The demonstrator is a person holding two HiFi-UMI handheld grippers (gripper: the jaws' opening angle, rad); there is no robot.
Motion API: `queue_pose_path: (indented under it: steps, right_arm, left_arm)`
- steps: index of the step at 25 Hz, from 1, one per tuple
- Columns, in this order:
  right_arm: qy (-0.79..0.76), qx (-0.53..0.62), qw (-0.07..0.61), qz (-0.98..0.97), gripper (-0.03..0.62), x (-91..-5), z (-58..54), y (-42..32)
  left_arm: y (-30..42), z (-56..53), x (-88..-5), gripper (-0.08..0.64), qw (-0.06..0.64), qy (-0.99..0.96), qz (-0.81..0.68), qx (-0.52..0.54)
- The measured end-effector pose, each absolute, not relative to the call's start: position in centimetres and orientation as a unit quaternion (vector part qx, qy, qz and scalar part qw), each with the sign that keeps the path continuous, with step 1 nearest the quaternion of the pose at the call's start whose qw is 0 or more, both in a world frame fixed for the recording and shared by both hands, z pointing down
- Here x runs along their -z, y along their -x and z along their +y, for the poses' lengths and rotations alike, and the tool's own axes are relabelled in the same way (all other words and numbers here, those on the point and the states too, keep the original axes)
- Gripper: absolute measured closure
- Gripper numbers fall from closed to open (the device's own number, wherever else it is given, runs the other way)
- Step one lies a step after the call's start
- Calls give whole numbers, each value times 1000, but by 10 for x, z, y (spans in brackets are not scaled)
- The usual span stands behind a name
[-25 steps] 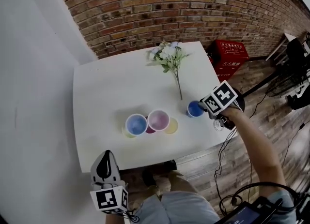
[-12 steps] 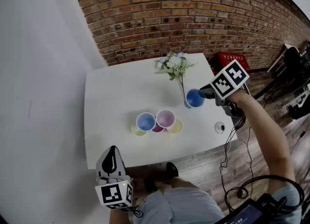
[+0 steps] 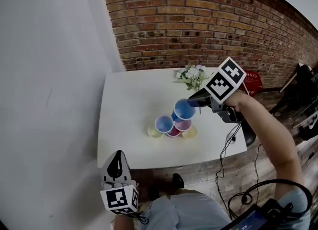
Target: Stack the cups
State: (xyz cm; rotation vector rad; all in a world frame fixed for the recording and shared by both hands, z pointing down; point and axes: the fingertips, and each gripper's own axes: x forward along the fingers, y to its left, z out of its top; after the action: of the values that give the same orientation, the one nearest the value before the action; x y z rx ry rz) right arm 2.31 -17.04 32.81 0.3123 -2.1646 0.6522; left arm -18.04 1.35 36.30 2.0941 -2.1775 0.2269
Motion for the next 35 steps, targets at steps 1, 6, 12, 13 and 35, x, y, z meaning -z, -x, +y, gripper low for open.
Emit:
queue_pose_path:
  steps: [1,6,12,13,35]
  right_arm:
    - [-121,-260,420,-861,569,-331,-169,-19]
    - [-112,-268,437,-851,569,-348,-165,-9]
    - [-106,-269,447,-847,569,-358,-165,-4]
    - [-107,-268,449,-846,569,-359,-165,-4]
    - [-100,-250,470,-841,566,-370,-166,2]
  left_arm:
    - [184,17,-363,551,56,-688,-720,-75]
    - [195,31,-363,551,62,-676,-730,-79]
    - [200,36,-365,551,65,-669,-736,-84]
    - [201,37,-365,551,66,-668,-736,-84]
    - [208,43,-373,551,77,-658,-744,-83]
